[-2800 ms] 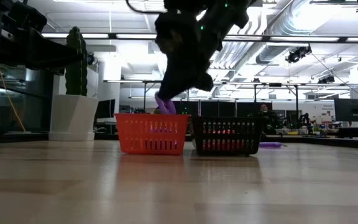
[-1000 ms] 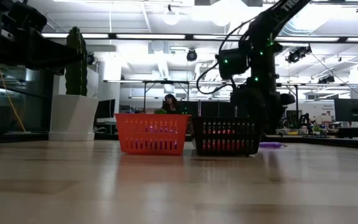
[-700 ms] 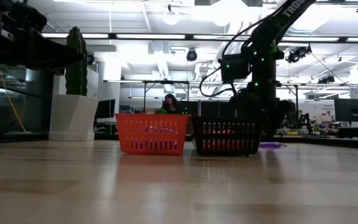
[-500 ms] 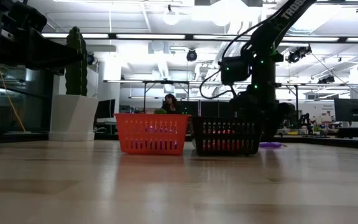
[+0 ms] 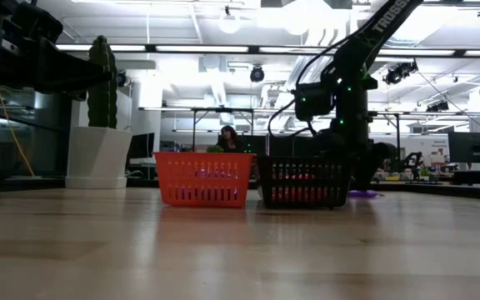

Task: Sort spring keychains
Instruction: Put the violet spring keychain into the orange bin

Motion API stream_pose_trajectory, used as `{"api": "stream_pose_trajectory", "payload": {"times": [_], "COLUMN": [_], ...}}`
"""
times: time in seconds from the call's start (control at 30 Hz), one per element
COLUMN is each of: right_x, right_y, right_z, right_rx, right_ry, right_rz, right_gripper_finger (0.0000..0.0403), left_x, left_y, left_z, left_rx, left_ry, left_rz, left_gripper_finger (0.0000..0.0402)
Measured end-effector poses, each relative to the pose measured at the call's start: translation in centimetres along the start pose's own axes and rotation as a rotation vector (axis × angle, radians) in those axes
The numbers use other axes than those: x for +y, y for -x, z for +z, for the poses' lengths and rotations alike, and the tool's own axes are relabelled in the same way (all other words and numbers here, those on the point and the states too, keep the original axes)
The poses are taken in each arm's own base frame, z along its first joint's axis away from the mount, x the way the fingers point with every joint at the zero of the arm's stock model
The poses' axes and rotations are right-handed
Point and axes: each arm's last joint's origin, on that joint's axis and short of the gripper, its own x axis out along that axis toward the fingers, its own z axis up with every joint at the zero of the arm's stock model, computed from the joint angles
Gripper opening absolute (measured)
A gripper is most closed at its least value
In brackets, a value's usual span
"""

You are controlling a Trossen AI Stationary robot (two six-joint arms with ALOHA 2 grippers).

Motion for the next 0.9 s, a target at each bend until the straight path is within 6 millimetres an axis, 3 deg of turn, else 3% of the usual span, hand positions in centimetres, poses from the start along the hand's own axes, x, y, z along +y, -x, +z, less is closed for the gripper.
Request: {"api": "stream_pose_trajectory", "payload": {"times": [0.3,0.9], "right_x": [0.00,0.61], "right_y": [-0.07,0.33], "right_z": [-0.04,-0.58], "right_rx": [0.008,-0.010], "right_ry": [-0.001,0.032], "right_rz": [0.004,0.006], "right_gripper_finger": [0.0112,0.0027], "left_x": [0.00,0.00], "left_y": [0.00,0.00], "left_z": [0.00,0.00], "left_rx": [0.000,0.000], "left_ry": [0.000,0.000], "left_rz": [0.000,0.000], "left_gripper_finger": [0.0122,0.0122]}}
